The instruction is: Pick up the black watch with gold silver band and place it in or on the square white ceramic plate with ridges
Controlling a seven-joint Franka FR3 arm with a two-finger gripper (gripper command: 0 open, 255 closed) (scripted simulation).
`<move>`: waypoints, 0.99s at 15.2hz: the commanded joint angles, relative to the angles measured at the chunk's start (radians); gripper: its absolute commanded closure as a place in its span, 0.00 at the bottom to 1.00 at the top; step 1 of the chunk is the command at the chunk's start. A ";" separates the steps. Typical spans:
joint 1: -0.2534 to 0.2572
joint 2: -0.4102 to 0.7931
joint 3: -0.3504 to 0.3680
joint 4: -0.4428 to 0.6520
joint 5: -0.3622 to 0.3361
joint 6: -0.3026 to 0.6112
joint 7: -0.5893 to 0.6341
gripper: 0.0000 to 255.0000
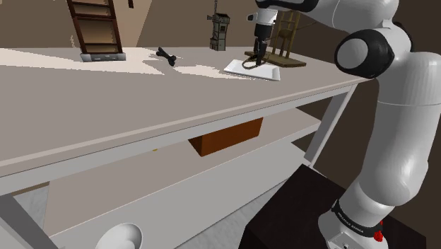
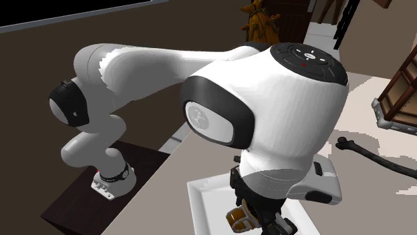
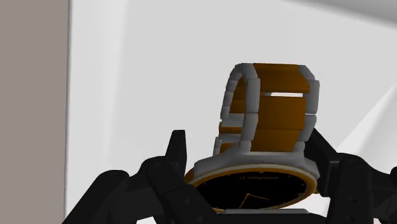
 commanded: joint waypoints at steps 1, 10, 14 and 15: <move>0.004 -0.016 0.000 -0.051 -0.003 0.036 0.000 1.00; 0.004 -0.021 -0.001 -0.057 -0.003 0.037 0.000 0.00; 0.004 -0.020 -0.001 -0.057 -0.003 0.038 0.000 0.00; 0.004 -0.016 0.000 -0.051 -0.003 0.036 0.000 0.00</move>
